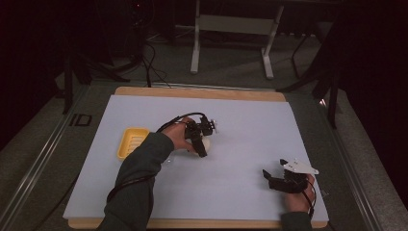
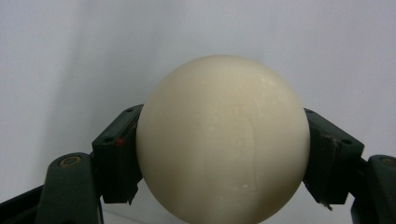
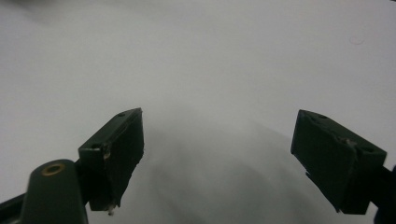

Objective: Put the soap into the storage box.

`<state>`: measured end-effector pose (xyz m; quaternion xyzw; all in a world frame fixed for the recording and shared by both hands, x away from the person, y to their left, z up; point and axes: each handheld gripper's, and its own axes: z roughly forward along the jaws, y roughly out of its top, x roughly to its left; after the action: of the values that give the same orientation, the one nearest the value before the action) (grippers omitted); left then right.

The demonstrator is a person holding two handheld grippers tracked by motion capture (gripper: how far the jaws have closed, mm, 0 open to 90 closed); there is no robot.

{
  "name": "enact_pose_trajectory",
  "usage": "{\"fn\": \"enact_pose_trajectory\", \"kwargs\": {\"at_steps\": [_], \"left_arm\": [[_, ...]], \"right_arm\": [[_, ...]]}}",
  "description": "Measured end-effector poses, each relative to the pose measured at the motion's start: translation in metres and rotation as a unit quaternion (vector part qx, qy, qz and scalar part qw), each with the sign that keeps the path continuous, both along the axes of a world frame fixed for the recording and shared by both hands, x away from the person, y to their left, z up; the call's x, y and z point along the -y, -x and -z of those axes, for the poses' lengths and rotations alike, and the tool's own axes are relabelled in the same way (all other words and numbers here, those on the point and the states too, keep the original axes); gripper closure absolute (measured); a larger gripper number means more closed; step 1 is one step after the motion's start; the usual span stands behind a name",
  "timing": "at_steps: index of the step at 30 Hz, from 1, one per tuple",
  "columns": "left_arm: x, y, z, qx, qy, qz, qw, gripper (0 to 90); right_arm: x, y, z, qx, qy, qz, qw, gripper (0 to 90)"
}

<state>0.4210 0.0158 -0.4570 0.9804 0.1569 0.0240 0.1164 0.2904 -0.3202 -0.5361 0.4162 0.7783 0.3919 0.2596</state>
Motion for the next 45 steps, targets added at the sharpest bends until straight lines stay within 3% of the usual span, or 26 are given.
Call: {"fn": "enact_pose_trajectory", "kwargs": {"at_steps": [12,25,45], "left_arm": [[-0.017,-0.001,-0.011,0.007,0.0,-0.015,0.9999,25.5],[-0.025,-0.001,-0.017,0.015,0.003,-0.026,0.9996,25.5],[-0.055,-0.002,-0.023,0.018,0.001,-0.051,0.9985,25.5]], "right_arm": [[0.0,0.001,0.0,0.004,0.001,-0.004,1.0,17.1],[0.0,0.001,0.0,0.006,0.0,-0.004,1.0,17.1],[0.001,0.001,0.0,0.007,-0.002,-0.004,1.0,17.1]]}}
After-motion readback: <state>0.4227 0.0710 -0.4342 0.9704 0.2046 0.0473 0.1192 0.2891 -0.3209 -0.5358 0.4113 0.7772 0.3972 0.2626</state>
